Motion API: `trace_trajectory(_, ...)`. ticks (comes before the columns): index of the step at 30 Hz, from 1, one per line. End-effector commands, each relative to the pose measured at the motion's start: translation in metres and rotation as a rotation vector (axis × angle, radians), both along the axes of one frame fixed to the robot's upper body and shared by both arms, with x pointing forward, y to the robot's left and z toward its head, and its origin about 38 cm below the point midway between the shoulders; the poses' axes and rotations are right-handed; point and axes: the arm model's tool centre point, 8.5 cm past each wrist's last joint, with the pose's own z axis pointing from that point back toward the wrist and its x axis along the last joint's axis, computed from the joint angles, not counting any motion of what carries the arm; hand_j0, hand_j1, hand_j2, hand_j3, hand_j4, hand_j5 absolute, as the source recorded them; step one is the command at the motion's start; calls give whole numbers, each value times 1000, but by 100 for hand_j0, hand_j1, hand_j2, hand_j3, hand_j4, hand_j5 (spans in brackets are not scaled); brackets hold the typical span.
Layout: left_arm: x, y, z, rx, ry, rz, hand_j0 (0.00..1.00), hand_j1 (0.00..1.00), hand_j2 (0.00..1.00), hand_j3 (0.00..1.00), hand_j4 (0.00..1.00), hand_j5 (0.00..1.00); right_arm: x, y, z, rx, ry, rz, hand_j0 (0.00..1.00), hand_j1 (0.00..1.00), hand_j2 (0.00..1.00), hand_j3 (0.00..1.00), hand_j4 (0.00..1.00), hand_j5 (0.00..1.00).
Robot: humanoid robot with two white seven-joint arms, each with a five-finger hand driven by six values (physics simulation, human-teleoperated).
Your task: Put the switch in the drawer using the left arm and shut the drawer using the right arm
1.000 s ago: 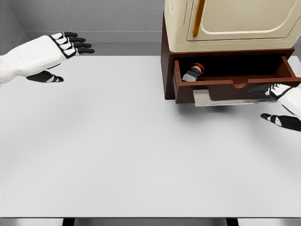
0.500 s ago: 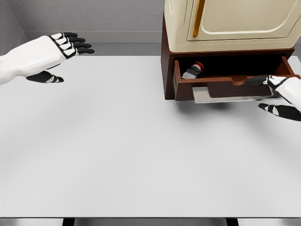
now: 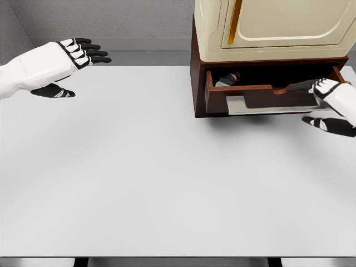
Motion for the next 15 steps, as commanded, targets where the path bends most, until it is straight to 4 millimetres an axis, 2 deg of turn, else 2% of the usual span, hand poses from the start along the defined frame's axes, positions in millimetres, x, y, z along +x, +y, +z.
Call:
trace_trajectory(1, 0, 0, 1, -7, 1, 0, 100, 100, 100, 100, 100, 100, -4, 5, 23, 7, -62, 20, 76, 76, 76, 76, 76, 76)
trace_trajectory(2, 0, 0, 1, -7, 1, 0, 100, 100, 100, 100, 100, 100, -8, 8, 22, 7, -61, 31, 74, 74, 74, 74, 74, 74)
trace_trajectory(4, 0, 1, 1, -5, 1, 1, 100, 100, 100, 100, 100, 100, -11, 10, 22, 3, -55, 41, 64, 64, 64, 64, 64, 64)
trace_trajectory(8, 0, 0, 1, -8, 1, 0, 100, 100, 100, 100, 100, 100, -13, 5, 22, -14, -46, 32, 57, 57, 57, 57, 57, 57)
trace_trajectory(9, 0, 1, 1, -7, 1, 1, 100, 100, 100, 100, 100, 100, -14, 3, 23, -15, -51, 25, 56, 56, 56, 56, 56, 56)
trace_trajectory(15, 0, 0, 1, -8, 0, 0, 100, 100, 100, 100, 100, 100, -25, 2, -1, -25, 30, 28, 56, 56, 56, 56, 56, 56)
